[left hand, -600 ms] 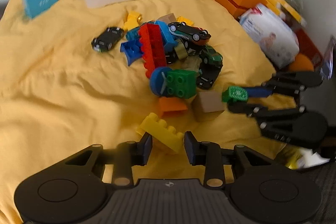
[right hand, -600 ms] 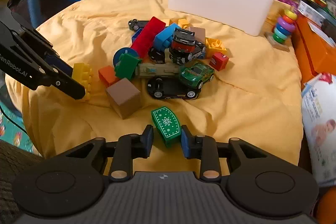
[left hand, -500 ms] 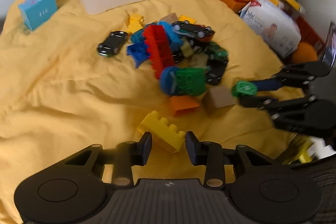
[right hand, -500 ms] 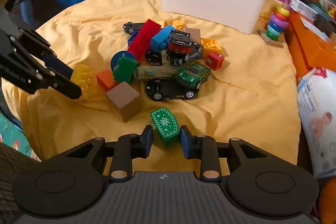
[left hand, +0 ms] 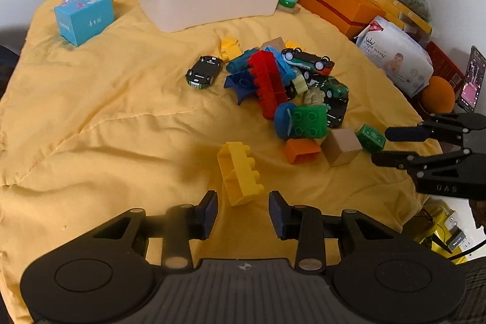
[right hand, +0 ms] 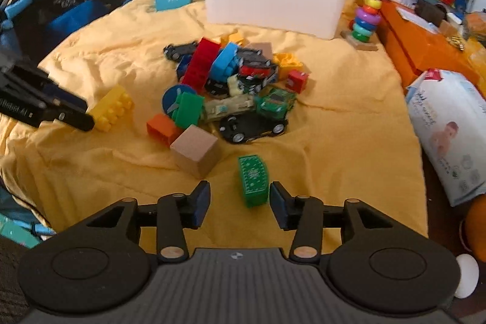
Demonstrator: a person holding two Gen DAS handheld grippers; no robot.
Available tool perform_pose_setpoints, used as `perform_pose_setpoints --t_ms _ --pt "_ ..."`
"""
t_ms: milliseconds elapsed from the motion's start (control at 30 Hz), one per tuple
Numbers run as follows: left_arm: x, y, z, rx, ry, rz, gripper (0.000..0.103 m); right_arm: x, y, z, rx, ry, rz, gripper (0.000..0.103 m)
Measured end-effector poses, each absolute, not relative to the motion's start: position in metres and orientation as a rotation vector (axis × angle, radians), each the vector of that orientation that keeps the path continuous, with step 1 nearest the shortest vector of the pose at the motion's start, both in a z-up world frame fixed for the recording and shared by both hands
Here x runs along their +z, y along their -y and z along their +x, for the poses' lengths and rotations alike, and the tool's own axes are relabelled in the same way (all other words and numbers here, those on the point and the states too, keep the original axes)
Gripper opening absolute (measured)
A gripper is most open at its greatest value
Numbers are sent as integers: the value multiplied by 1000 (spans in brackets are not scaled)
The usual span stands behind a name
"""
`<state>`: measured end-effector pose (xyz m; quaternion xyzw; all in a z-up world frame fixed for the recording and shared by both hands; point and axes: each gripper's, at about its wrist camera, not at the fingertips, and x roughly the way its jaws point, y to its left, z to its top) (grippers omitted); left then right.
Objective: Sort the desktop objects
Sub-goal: 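Grasp the yellow Lego brick with the left tool while the right tool grasps a green brick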
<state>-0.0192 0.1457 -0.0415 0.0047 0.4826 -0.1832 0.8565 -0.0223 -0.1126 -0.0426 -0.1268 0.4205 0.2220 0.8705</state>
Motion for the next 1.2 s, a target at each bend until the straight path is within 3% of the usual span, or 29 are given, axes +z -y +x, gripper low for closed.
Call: perform_pose_setpoints --t_ms 600,700,733,900,1067,1133,1200 --pt "-29 -80 -47 -70 -983 140 54 -34 137 -10 713 -814 -269 52" --pt "-29 -75 -51 -18 -958 183 54 -36 141 -6 722 -832 -259 47" --pt "-30 -73 -51 -14 -951 194 54 -36 142 -6 733 -836 -254 40" --pt "-28 -65 -42 -33 -944 169 54 -34 145 -9 745 -828 -249 39" --pt "-38 -47 -25 -71 -916 265 48 -32 152 0 717 -856 -167 34" --pt "-47 -45 -21 -86 -931 315 37 -32 155 8 692 -880 -105 30" --pt "-53 -47 -22 -85 -914 363 37 -33 155 12 658 -891 -76 29"
